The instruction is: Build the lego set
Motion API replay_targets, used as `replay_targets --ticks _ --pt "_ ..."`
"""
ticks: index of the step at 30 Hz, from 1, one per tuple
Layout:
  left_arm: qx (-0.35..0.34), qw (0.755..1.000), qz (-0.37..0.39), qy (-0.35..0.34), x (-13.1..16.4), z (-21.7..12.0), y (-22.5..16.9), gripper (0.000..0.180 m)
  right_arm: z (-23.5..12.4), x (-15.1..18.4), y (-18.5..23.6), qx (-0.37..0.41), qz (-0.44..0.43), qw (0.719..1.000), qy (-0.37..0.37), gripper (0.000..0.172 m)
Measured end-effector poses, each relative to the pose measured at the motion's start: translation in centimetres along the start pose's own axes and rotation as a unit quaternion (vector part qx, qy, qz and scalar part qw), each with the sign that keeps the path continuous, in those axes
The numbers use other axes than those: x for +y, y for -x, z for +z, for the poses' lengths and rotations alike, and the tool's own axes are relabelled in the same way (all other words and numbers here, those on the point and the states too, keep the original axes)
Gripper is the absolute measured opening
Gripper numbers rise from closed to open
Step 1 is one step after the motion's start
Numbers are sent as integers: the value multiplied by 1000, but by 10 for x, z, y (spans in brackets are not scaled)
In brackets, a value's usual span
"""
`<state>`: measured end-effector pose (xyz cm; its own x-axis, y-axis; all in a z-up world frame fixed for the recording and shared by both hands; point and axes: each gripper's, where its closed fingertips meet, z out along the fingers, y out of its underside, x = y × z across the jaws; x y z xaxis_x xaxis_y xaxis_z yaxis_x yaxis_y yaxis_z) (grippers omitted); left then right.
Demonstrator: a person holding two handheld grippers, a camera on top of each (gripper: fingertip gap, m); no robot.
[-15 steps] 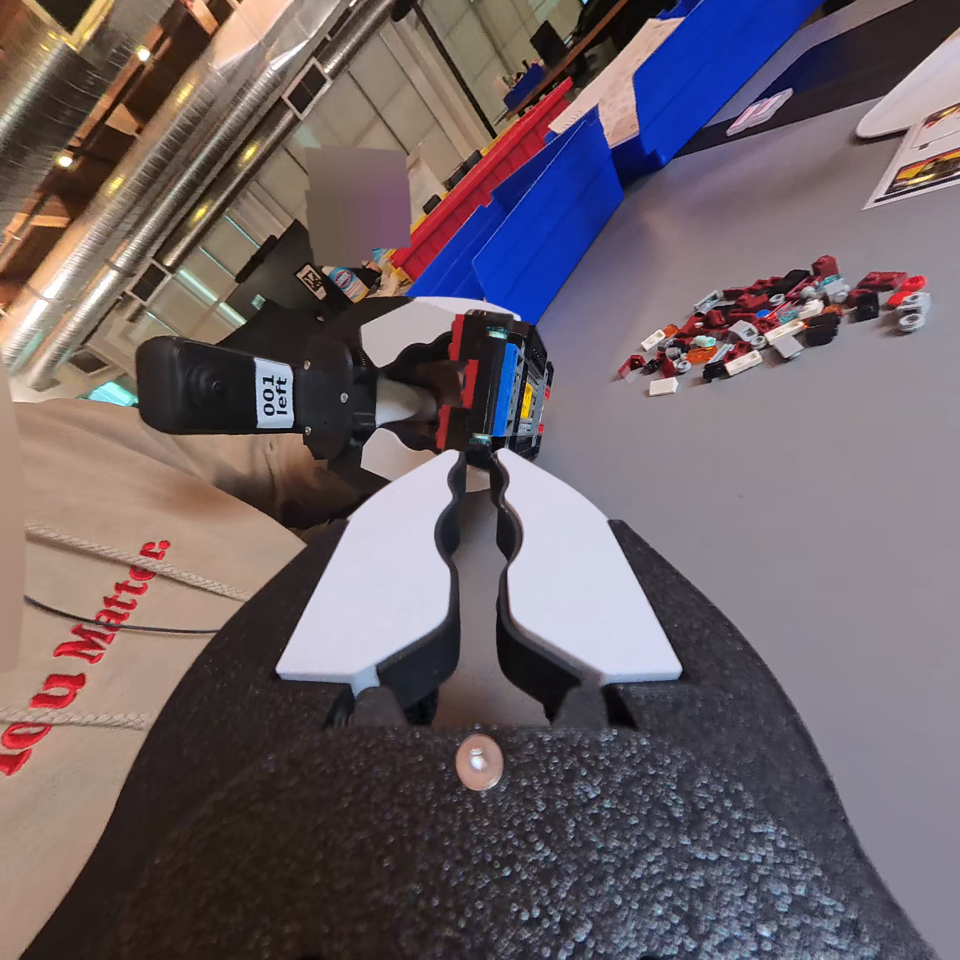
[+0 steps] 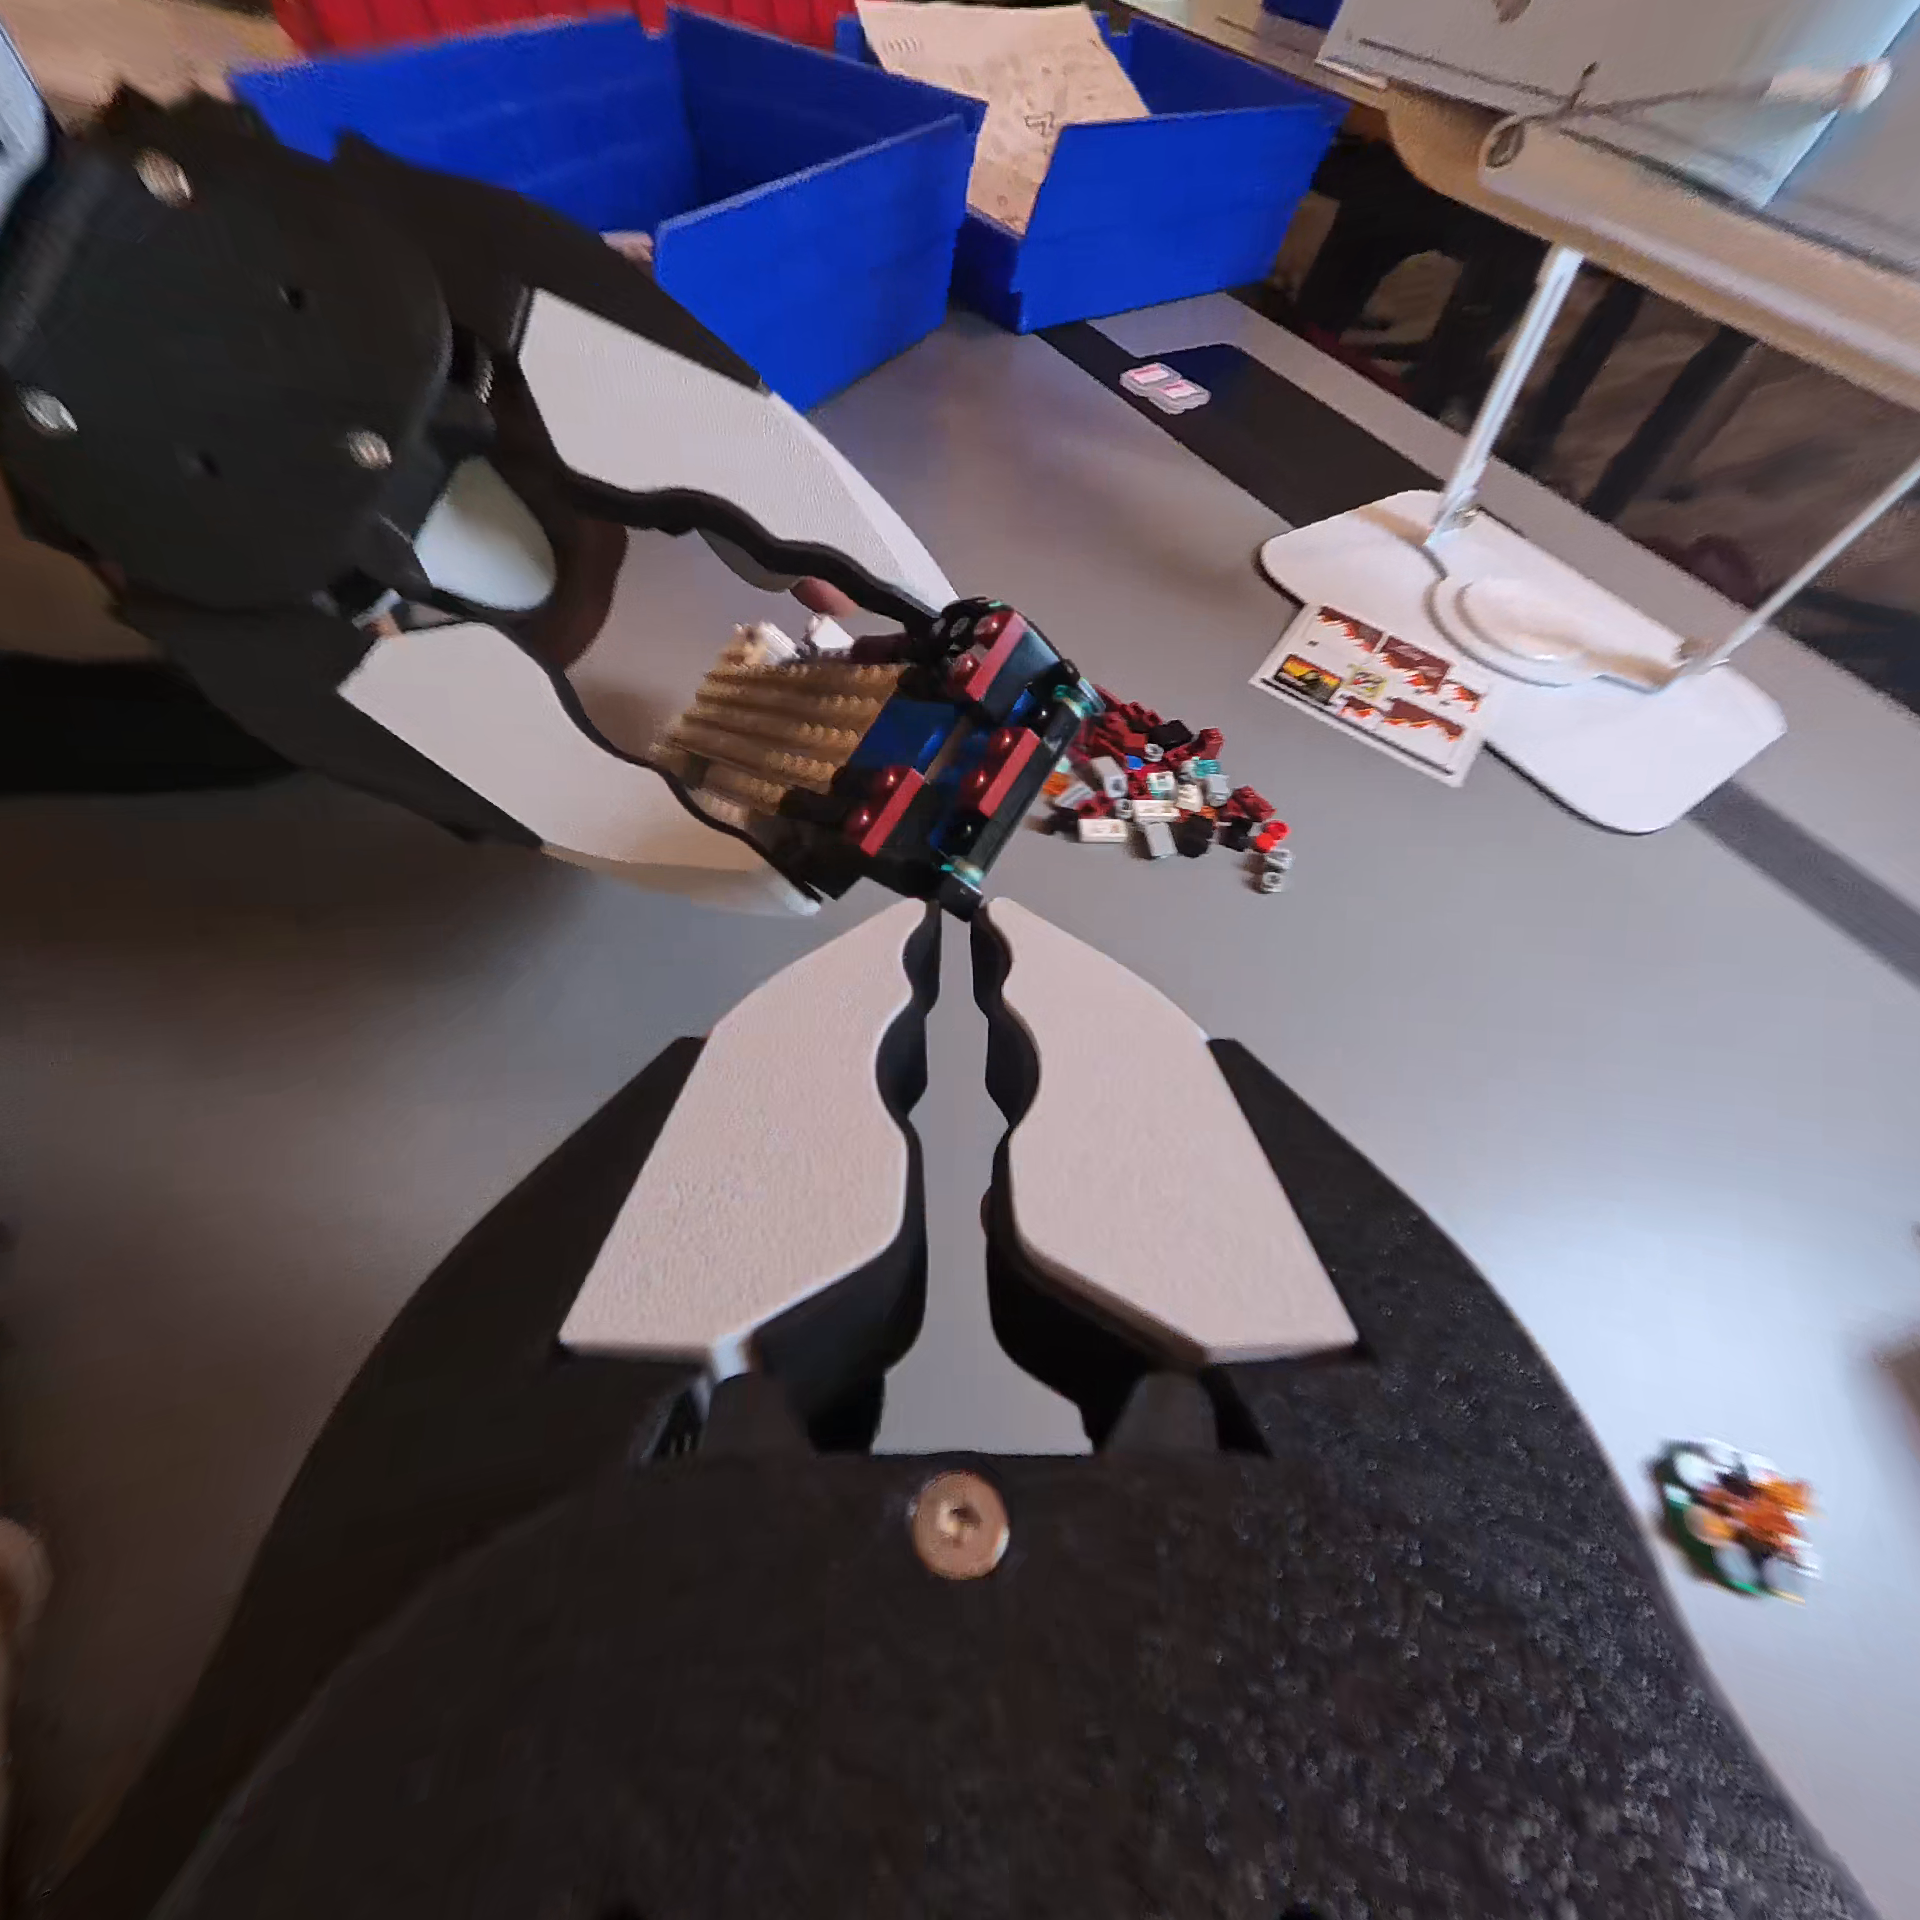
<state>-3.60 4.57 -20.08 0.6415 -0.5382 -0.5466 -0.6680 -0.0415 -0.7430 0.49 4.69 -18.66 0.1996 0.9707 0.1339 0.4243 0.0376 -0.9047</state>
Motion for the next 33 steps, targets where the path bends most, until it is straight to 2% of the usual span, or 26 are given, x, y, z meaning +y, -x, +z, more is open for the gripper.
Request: replay_targets --ticks 4,6,8,10,14,17,21,23,25,29,33 --pt "3 1000 -11 7 1 1 0 66 1 1 -5 87 -118 989 21 2" --pt "3 1000 -13 3 0 0 1 66 1 -1 -5 90 -121 988 13 3" --pt "0 1000 -10 2 0 -1 2 66 -1 -2 -2 50 -59 997 1 6" --pt "-4 1000 -6 1 0 -2 2 66 -3 -5 1 -15 46 999 -23 14" --pt "-9 1000 -1 -5 -2 -3 2 66 -6 -8 3 -113 241 962 -62 17" --pt "-14 1000 7 -5 -2 -2 1 66 -6 -12 7 -152 313 933 -91 13" --pt "-19 1000 14 -4 -3 -2 1 66 -4 -10 6 -152 342 922 -99 8" --pt "-17 1000 14 0 -2 -2 1 66 -2 -8 6 -141 330 929 -93 8" --pt "-16 1000 14 5 -1 -1 0 66 -2 -6 5 -115 286 948 -83 8" --pt "-18 1000 19 6 -1 -2 1 66 -2 -6 4 -40 135 989 -49 8" --pt "-21 1000 21 6 -1 -2 2 66 -3 -8 3 27 8 999 -26 9"
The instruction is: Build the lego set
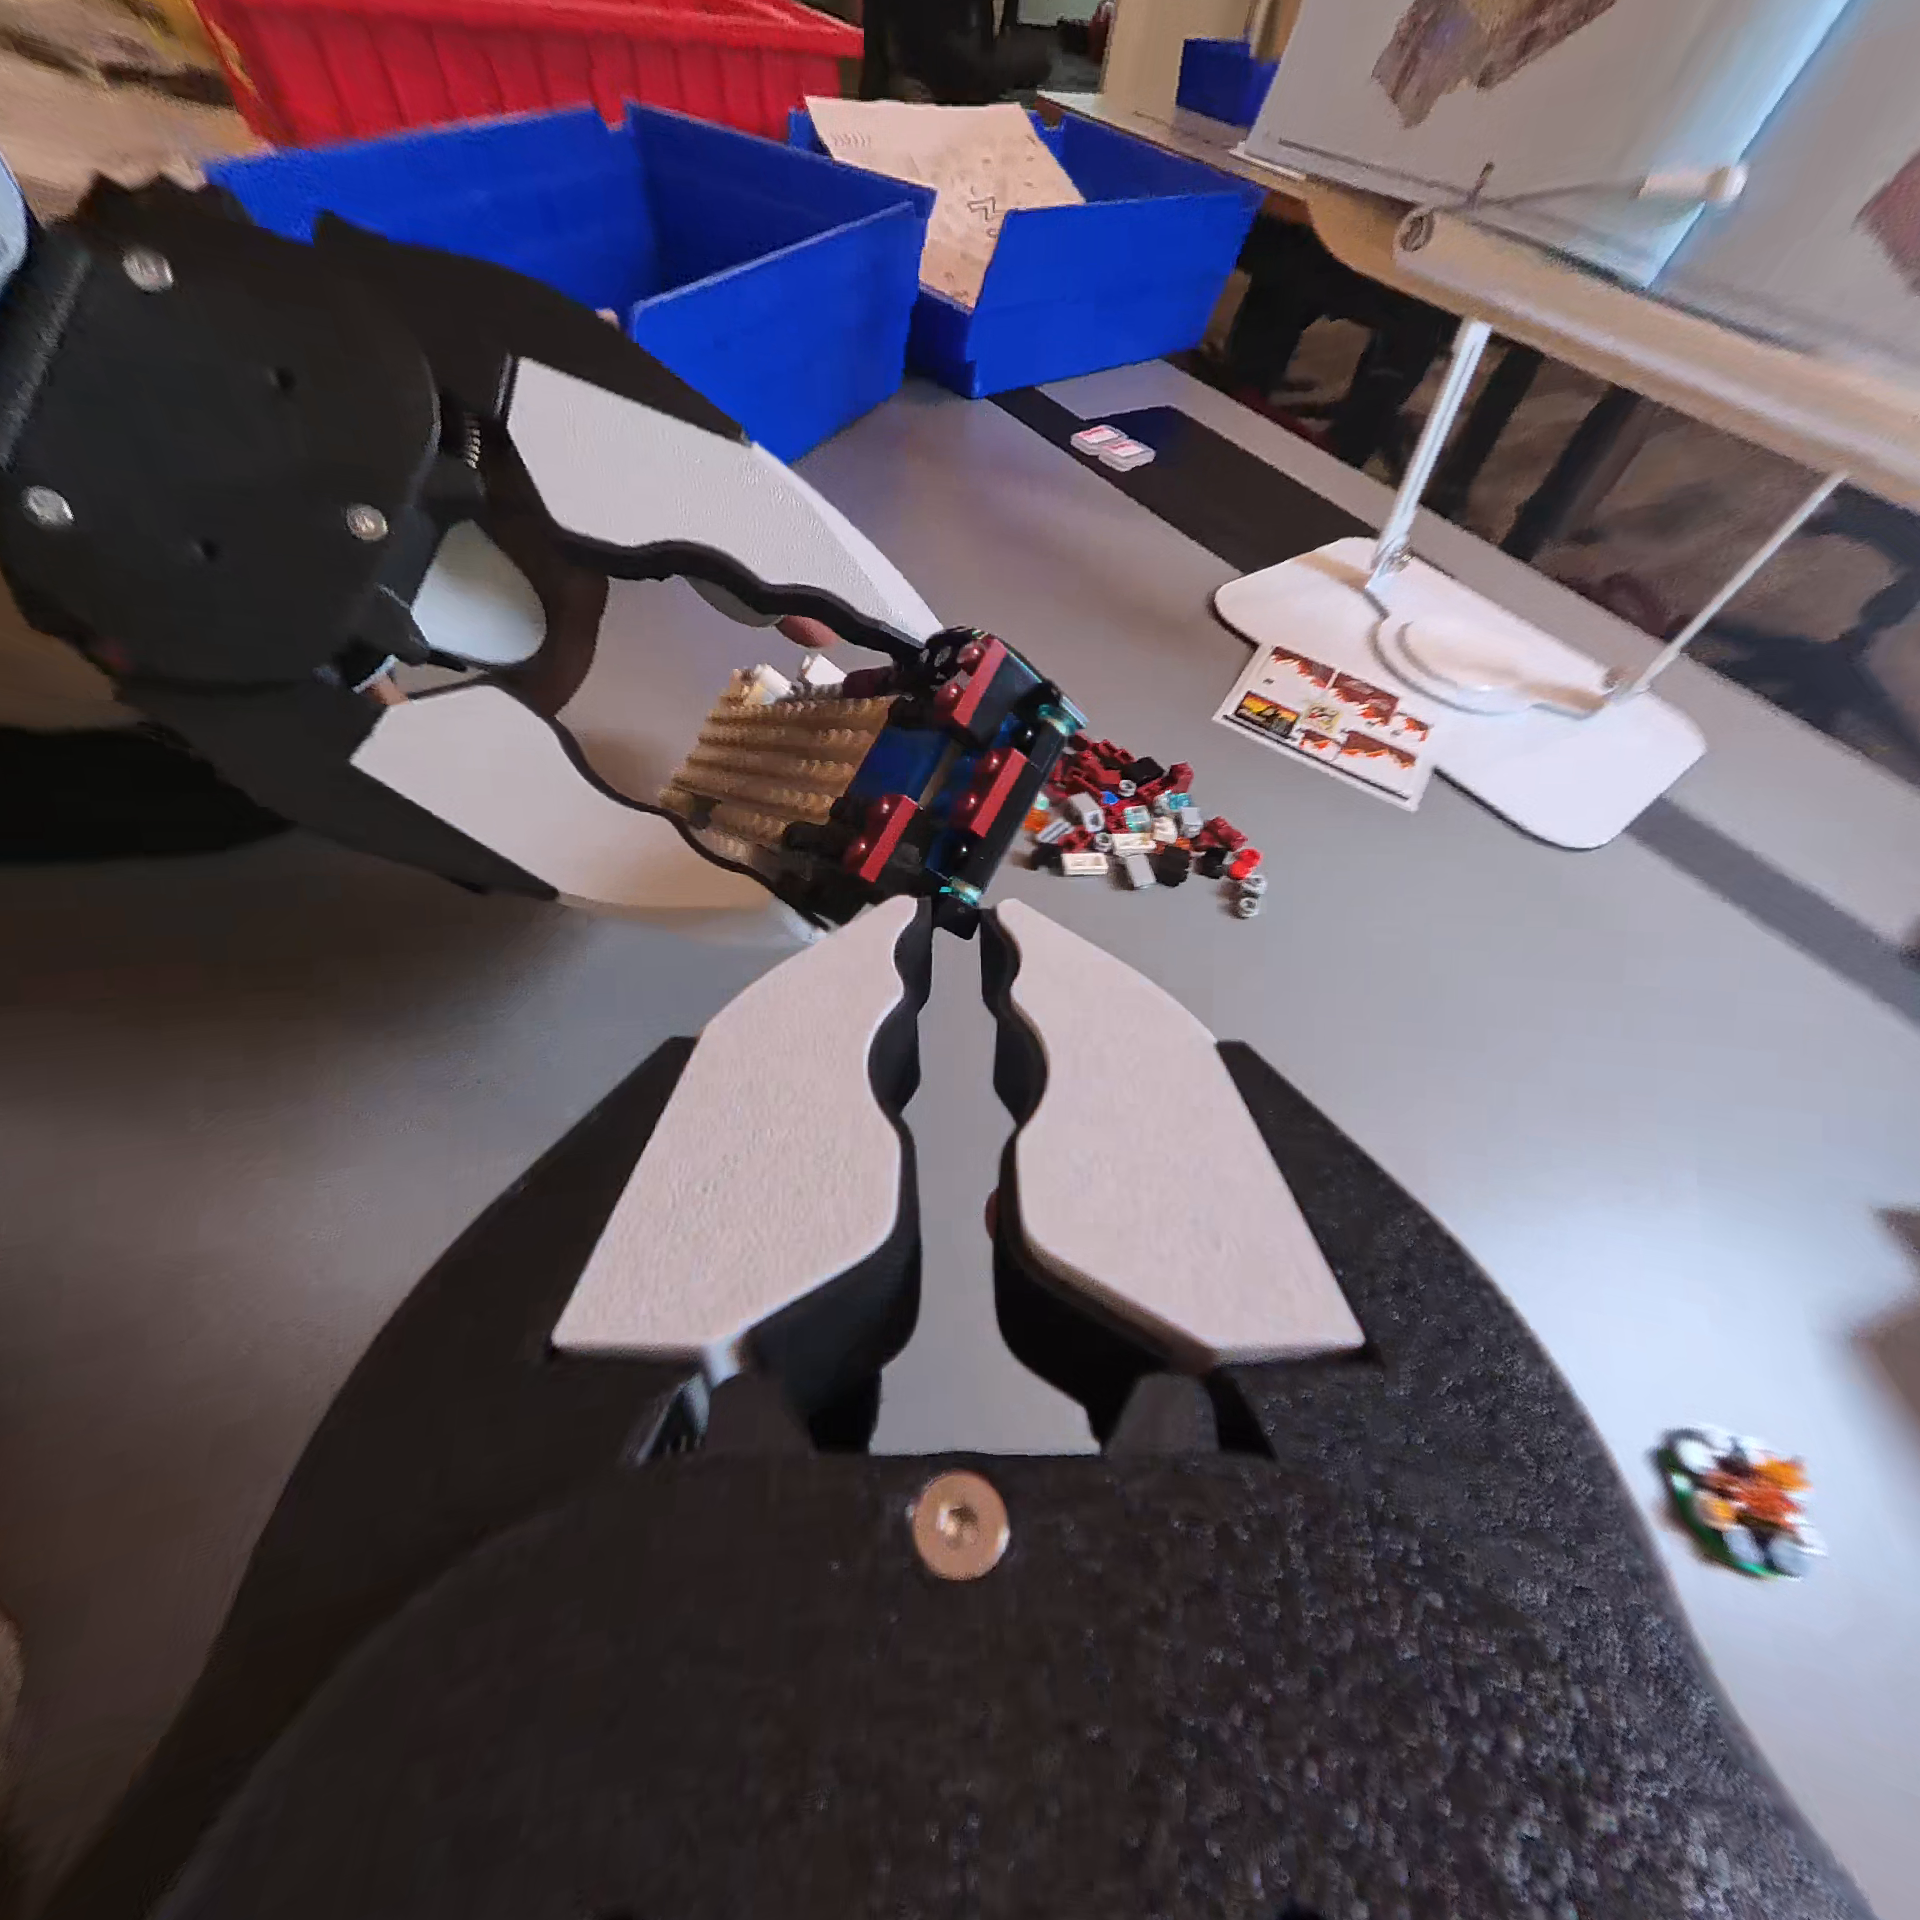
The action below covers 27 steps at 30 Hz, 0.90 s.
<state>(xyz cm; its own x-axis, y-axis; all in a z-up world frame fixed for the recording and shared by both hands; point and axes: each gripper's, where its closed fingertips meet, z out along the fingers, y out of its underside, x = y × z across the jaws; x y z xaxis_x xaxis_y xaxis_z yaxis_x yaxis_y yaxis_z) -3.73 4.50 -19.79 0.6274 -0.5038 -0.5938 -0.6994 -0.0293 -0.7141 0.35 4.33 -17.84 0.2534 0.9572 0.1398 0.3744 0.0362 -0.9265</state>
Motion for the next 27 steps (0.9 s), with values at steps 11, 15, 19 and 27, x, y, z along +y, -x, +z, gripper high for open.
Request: replay_targets --ticks 11,15,19,27 --pt "-2 1000 -1 -2 0 -1 2 66 -6 -7 -2 -11 38 998 -43 7" --pt "-1 1000 2 -2 0 -1 2 66 -6 -6 1 -26 49 997 -47 5" --pt "0 1000 3 -4 -1 -1 1 66 -6 -5 3 -56 93 993 -47 14" --pt "9 1000 -1 -16 -4 -3 -1 66 -7 -5 5 -115 182 975 -63 8"
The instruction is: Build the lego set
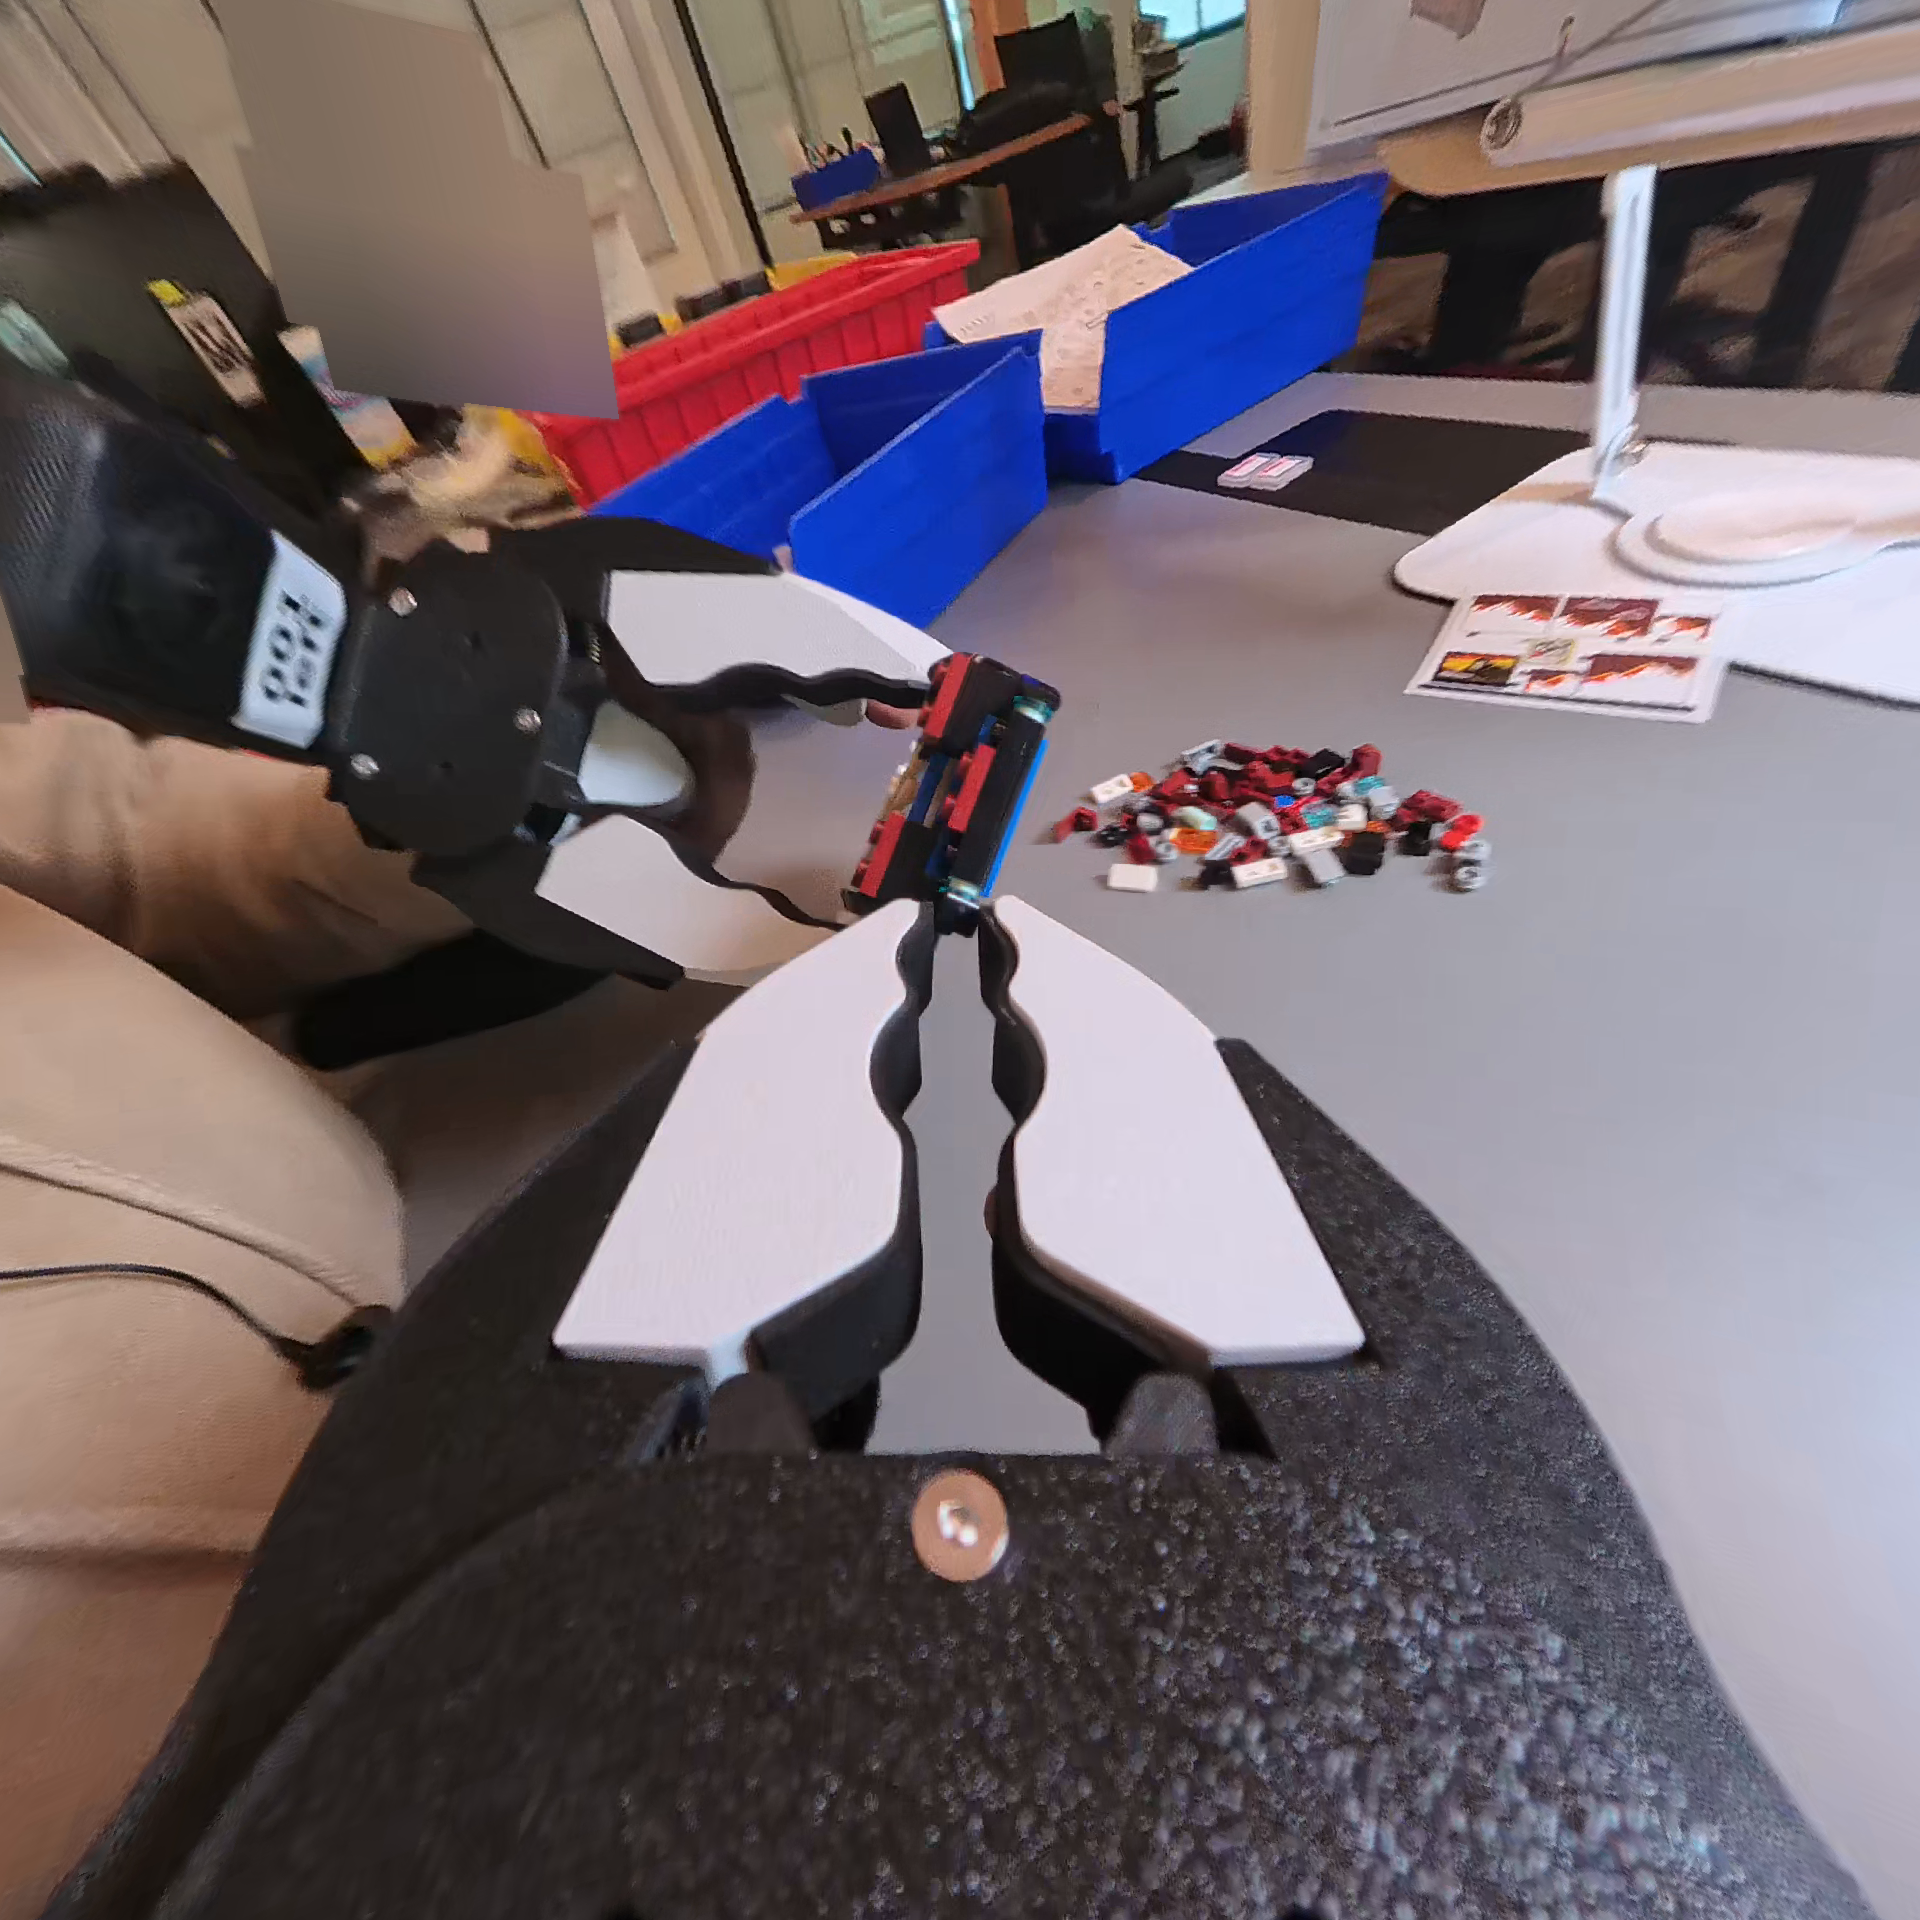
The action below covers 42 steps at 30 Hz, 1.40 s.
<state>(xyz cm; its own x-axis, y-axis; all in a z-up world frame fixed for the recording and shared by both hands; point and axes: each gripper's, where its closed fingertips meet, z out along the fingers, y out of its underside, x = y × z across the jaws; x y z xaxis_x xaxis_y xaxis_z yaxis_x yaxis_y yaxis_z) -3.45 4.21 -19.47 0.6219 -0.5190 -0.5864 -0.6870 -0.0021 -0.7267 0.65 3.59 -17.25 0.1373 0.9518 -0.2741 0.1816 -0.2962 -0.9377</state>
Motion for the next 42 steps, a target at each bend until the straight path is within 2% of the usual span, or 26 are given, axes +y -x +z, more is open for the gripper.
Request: replay_targets --ticks 4,8,13,15,18,20,22,24,27,30,37,42 --pt "4 1000 -8 -13 -3 -2 1 66 -2 -4 5 -80 138 987 -28 8" --pt "3 1000 -10 -27 -6 -4 1 66 -4 -8 9 -154 258 952 -63 8" --pt "4 999 -14 -35 -7 -5 2 66 -4 -10 12 -205 331 916 -93 8" --pt "6 999 -18 -35 -7 -5 2 66 -4 -11 11 -209 337 913 -100 8" --pt "4 999 -23 -27 -3 -3 4 66 -6 -13 8 -153 239 954 -100 16" --pt "4 999 -26 -24 -2 -3 5 66 -7 -14 5 -75 125 985 -88 18" --pt "3 999 -24 -21 -2 -3 5 66 -7 -15 1 8 6 997 -72 13" --pt "3 1000 -24 -20 -2 -3 4 66 -5 -12 1 66 -90 993 -46 11" --pt "4 1000 -25 -19 -3 -3 4 66 -1 -9 4 109 -172 979 -24 7" --pt "6 1000 -24 -14 -1 -3 3 66 1 -7 4 136 -229 964 -11 3" --pt "11 1000 -22 -9 0 -3 1 66 2 -3 3 172 -347 922 32 7" --pt "15 1000 -21 -8 0 -4 0 66 2 -4 2 191 -396 897 43 3"
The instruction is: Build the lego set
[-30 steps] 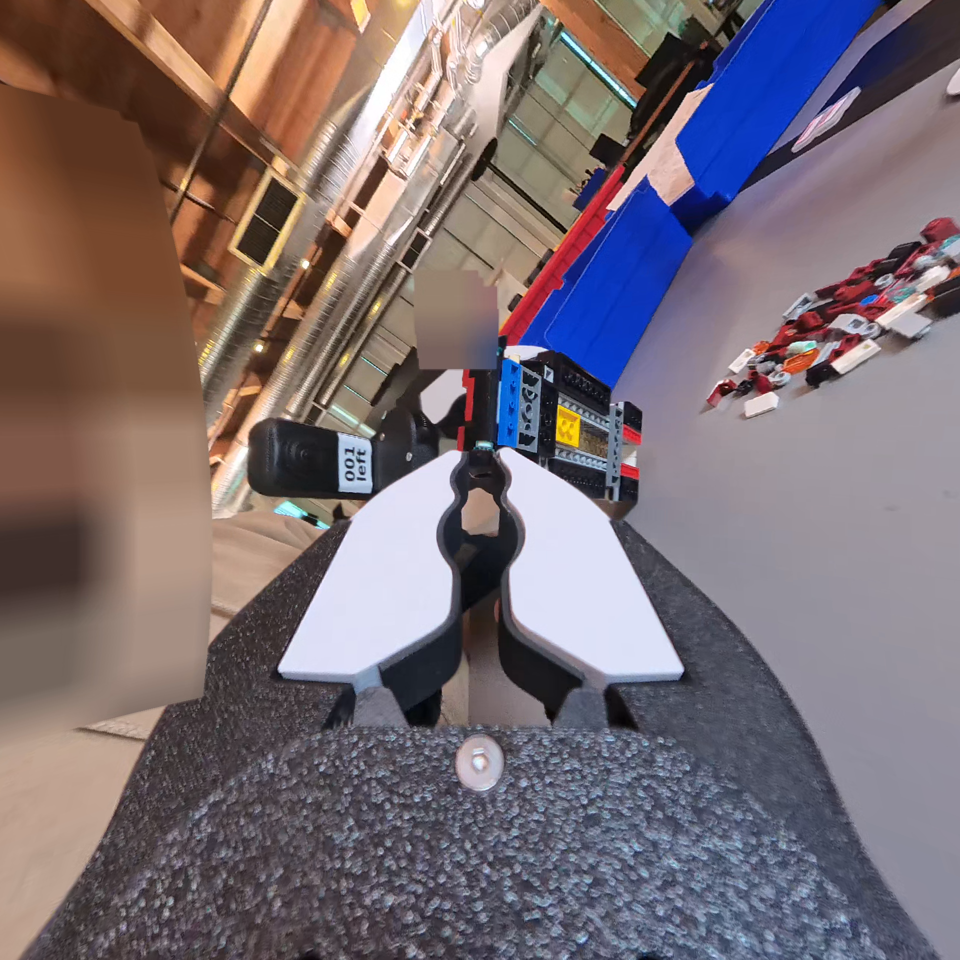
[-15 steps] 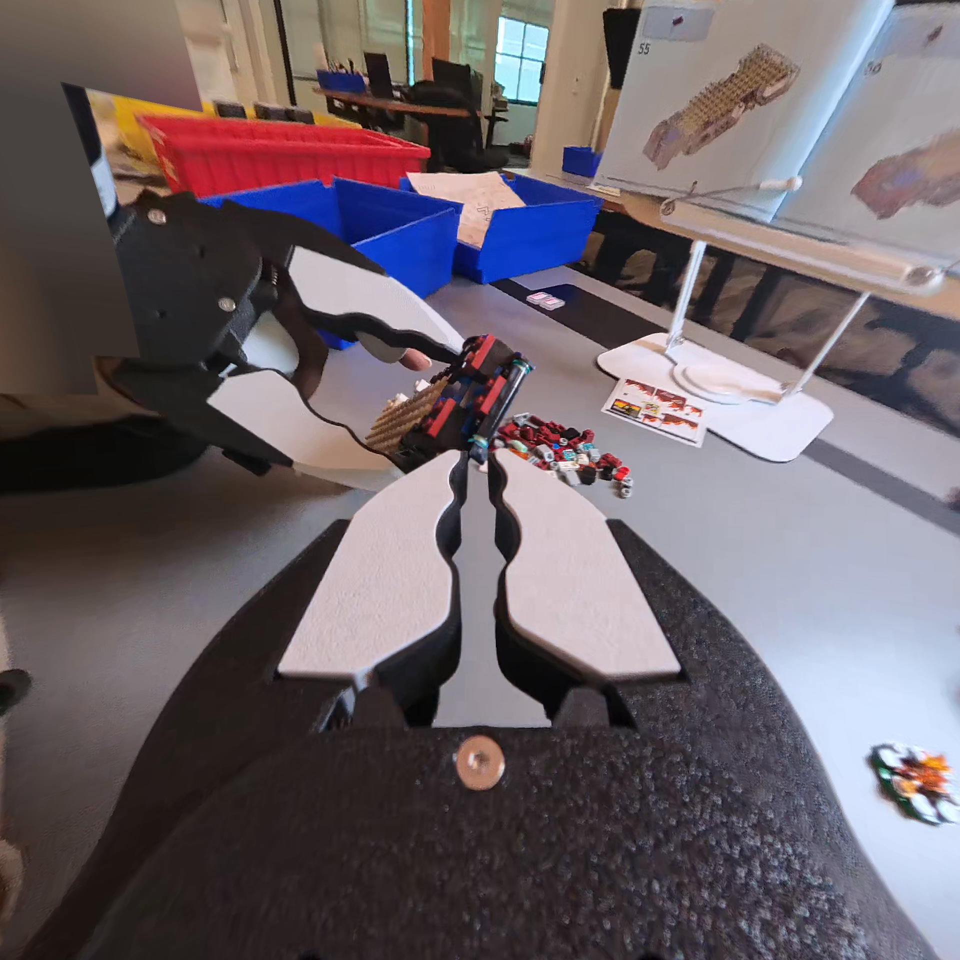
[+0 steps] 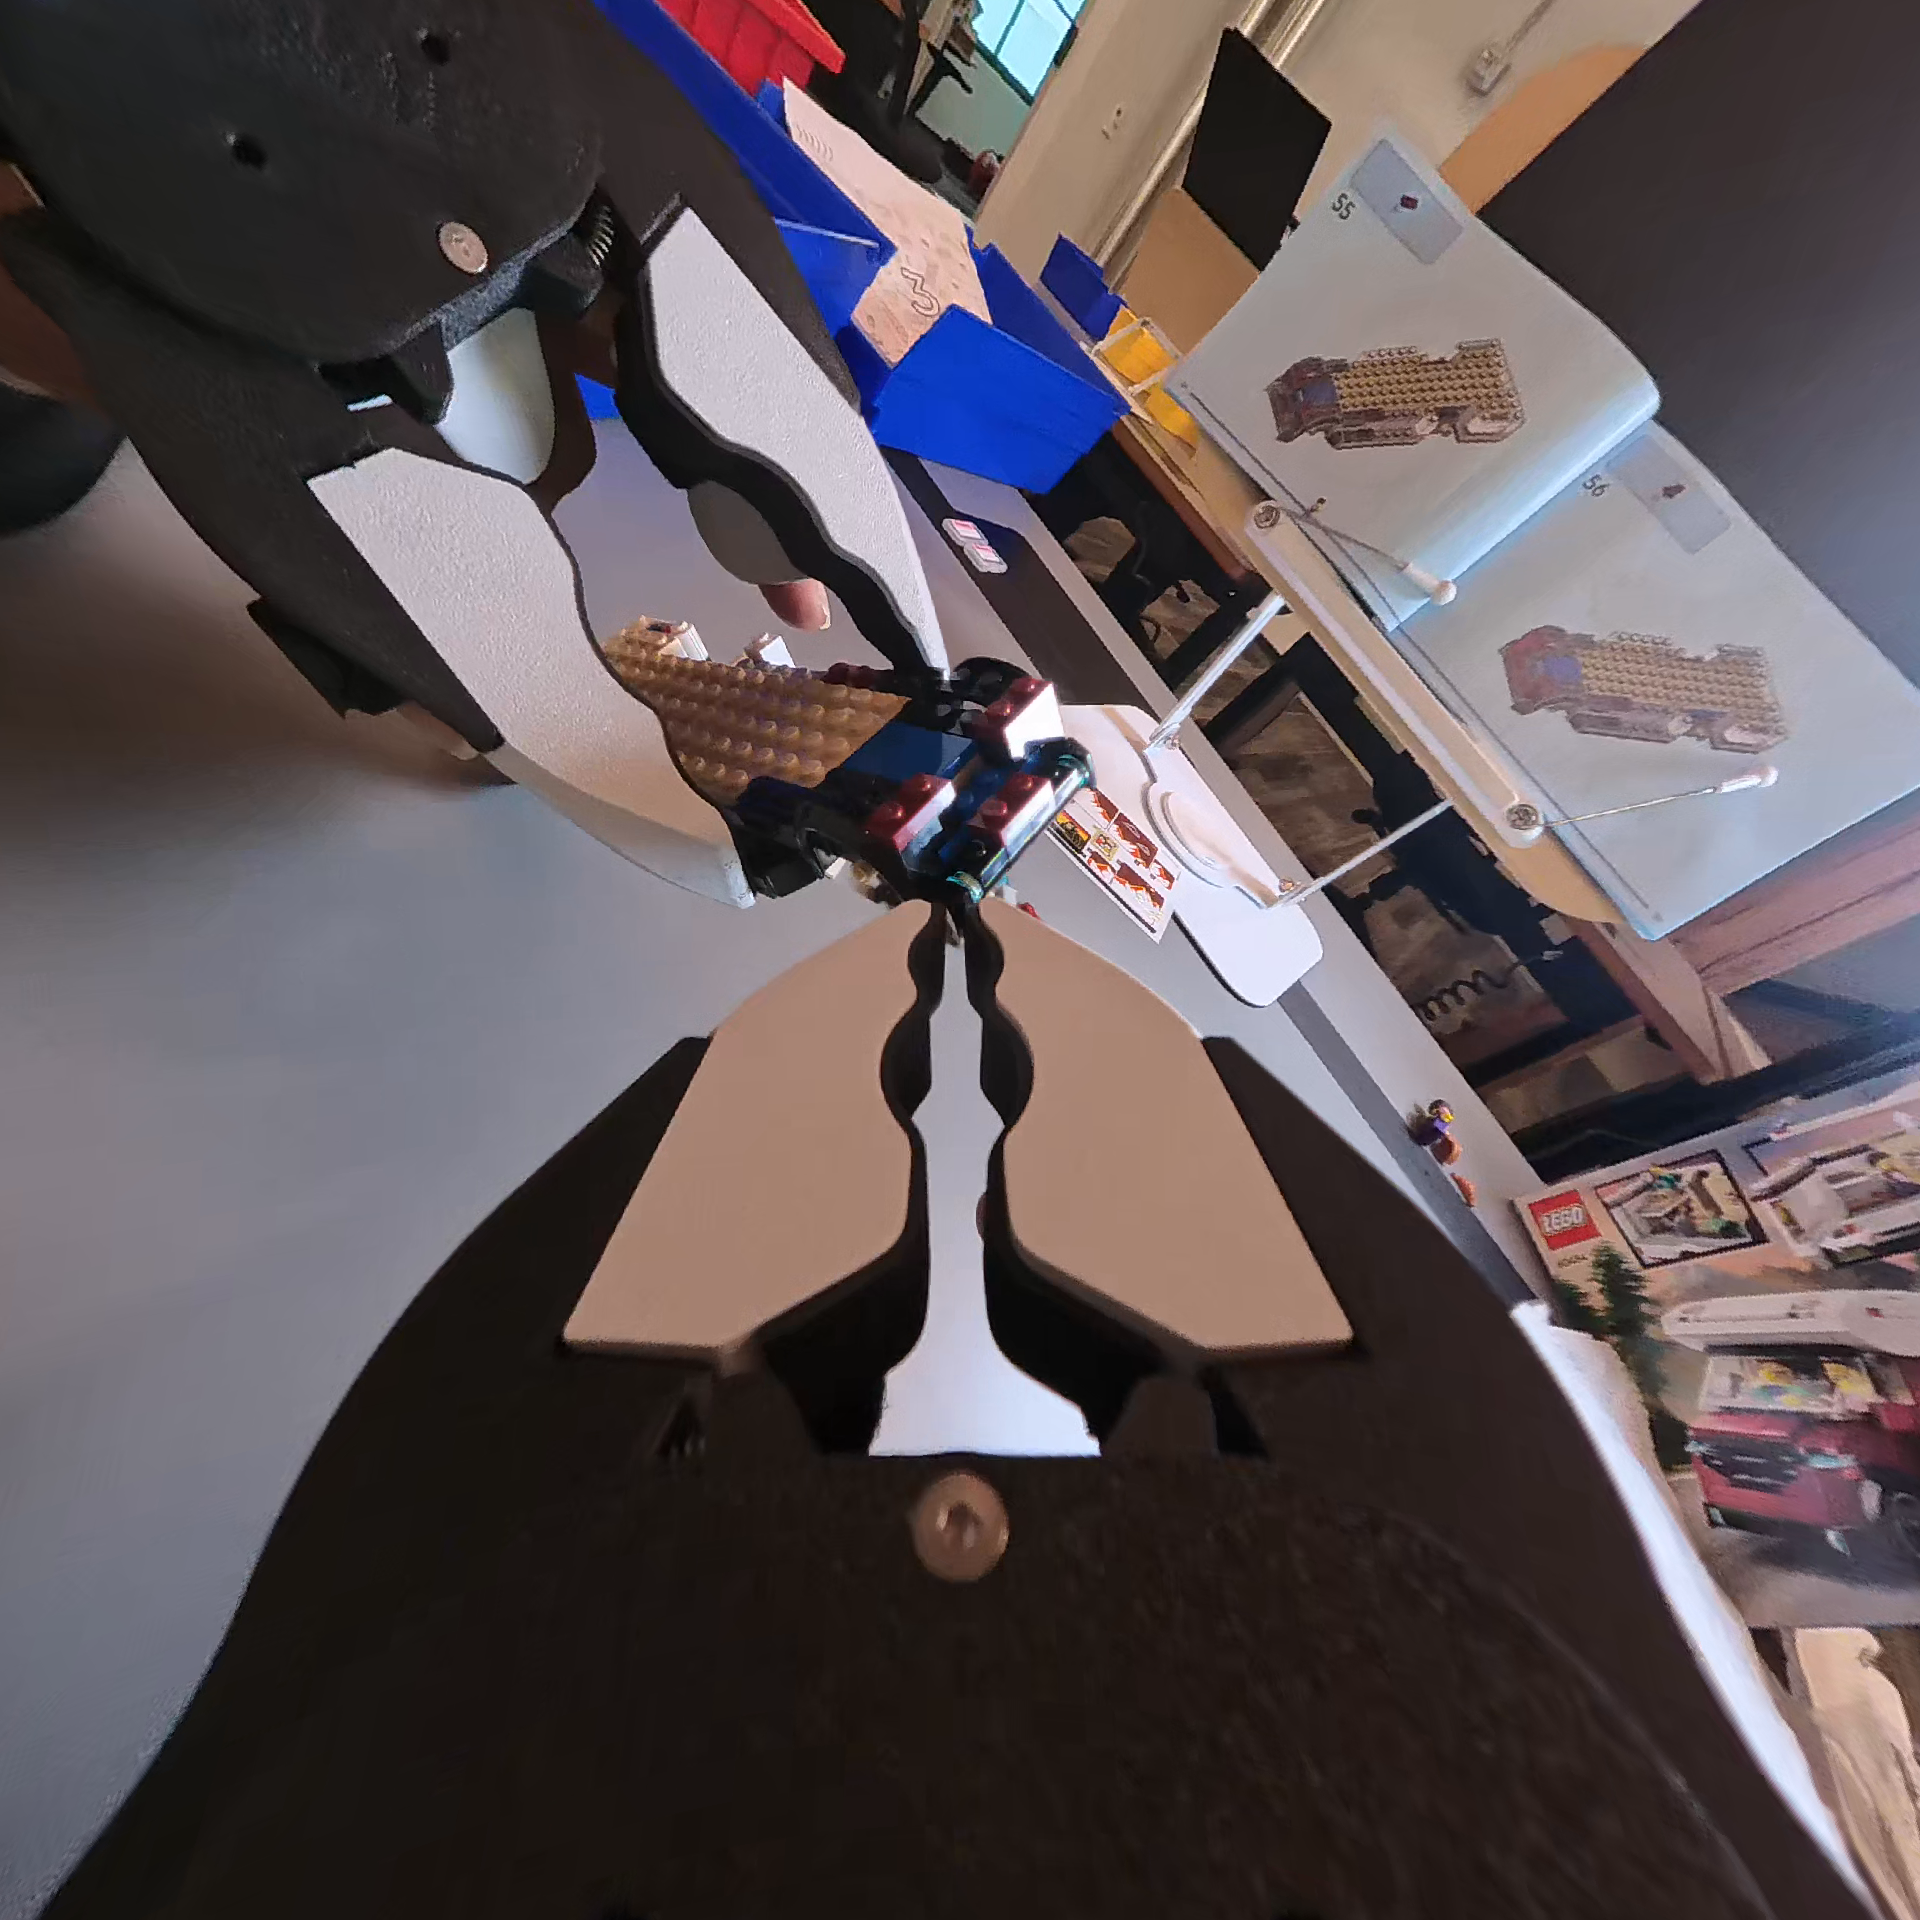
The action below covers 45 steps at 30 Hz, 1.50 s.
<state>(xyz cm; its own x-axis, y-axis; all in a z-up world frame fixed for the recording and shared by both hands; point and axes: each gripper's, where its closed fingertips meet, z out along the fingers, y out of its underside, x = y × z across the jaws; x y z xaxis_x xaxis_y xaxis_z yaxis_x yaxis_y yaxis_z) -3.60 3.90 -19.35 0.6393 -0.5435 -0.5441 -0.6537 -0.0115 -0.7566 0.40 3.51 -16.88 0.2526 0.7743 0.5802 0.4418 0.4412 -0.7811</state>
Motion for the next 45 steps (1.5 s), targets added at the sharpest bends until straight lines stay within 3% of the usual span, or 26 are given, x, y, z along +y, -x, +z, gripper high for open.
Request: replay_targets --ticks 2,5,10,19,25,31,42,45 --pt "0 1000 1 -4 -1 -1 0 65 0 -1 0 -3 13 1000 -6 3" --pt "3 1000 -2 -16 -3 -2 -1 66 -2 -3 0 -31 122 991 -37 3" --pt "3 999 -3 -32 -6 -3 -2 65 -6 -6 0 -86 316 940 -94 4" --pt "-2 999 5 -41 -7 -2 -3 66 -10 -10 0 -127 478 857 -148 0" --pt "-6 999 11 -47 -12 -2 -7 66 -13 -19 -1 -122 457 864 -170 2" --pt "-10 999 7 -51 -12 -4 -1 66 -19 -11 -4 -98 393 902 -146 14" --pt "-26 998 24 -46 -10 -3 -1 66 -7 -8 3 -124 483 857 -133 8" --pt "-28 998 28 -45 -9 -2 0 65 -6 -8 4 -132 522 831 -140 8"
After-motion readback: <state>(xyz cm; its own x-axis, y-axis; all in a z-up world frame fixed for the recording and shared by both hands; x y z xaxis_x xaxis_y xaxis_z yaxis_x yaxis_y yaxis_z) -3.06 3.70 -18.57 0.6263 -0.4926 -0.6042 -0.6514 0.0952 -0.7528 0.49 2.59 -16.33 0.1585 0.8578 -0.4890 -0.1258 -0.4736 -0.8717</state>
